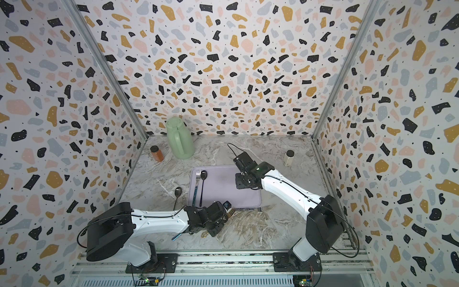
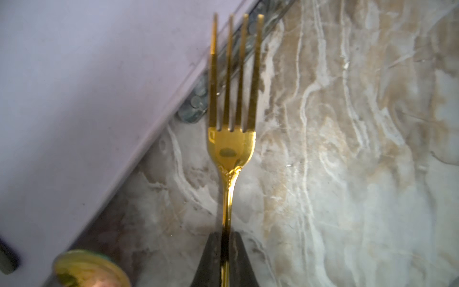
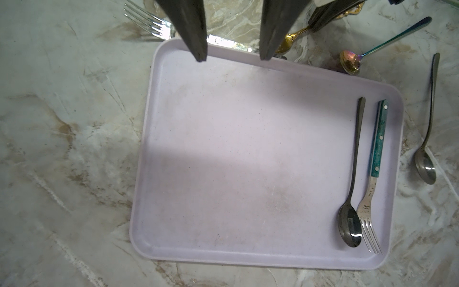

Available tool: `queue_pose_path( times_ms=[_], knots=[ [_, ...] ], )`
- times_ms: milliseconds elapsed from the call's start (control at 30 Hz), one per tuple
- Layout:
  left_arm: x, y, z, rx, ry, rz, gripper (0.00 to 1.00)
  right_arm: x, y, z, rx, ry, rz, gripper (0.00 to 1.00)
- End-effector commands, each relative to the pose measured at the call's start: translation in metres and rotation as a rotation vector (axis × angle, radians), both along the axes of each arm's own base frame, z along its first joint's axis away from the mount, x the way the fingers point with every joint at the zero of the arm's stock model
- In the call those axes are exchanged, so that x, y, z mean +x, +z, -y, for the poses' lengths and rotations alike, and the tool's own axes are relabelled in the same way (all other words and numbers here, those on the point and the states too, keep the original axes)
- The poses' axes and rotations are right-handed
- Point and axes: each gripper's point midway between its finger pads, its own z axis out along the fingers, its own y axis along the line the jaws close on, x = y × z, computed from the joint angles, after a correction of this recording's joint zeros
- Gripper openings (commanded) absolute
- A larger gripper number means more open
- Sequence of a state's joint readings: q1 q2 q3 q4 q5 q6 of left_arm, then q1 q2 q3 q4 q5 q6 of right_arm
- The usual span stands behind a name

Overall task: Set the spoon and fork side by side
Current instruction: Pick up the fork at the center of the board.

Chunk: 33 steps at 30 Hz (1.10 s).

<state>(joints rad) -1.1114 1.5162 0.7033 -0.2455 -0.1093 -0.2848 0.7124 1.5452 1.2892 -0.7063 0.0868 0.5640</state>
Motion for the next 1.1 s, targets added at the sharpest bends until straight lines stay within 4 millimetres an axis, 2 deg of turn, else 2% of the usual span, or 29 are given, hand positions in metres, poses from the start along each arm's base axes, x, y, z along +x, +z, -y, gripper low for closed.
queue_pose_path(
  times_ms=[0, 167, 267, 433, 567, 700, 867, 1067],
  knots=[
    [-0.013, -0.001, 0.001, 0.001, -0.026, -0.053, 0.05, -0.002, 0.009, 0.004, 0.011, -0.006, 0.015, 0.41],
    [-0.016, 0.016, 0.01, -0.043, -0.054, -0.046, 0.0, -0.002, 0.009, 0.007, 0.014, -0.014, 0.011, 0.4],
    [-0.014, 0.036, 0.014, -0.099, -0.055, -0.014, 0.0, -0.003, 0.011, 0.008, 0.018, -0.015, 0.015, 0.4],
    [0.002, 0.077, 0.012, -0.151, -0.009, 0.081, 0.0, -0.003, 0.021, 0.016, 0.016, -0.028, 0.051, 0.4],
    [0.032, 0.1, 0.003, -0.167, 0.099, 0.121, 0.0, -0.003, 0.03, 0.03, 0.008, -0.058, 0.091, 0.4],
    [0.078, 0.112, -0.015, -0.215, 0.294, 0.134, 0.0, -0.004, 0.034, 0.047, 0.027, -0.11, 0.097, 0.4],
    [0.125, 0.109, -0.021, -0.251, 0.472, 0.135, 0.0, -0.003, 0.026, 0.053, 0.033, -0.132, 0.069, 0.4],
    [0.173, 0.086, -0.014, -0.251, 0.625, 0.101, 0.0, -0.004, 0.018, 0.051, 0.034, -0.128, 0.04, 0.39]
  ],
)
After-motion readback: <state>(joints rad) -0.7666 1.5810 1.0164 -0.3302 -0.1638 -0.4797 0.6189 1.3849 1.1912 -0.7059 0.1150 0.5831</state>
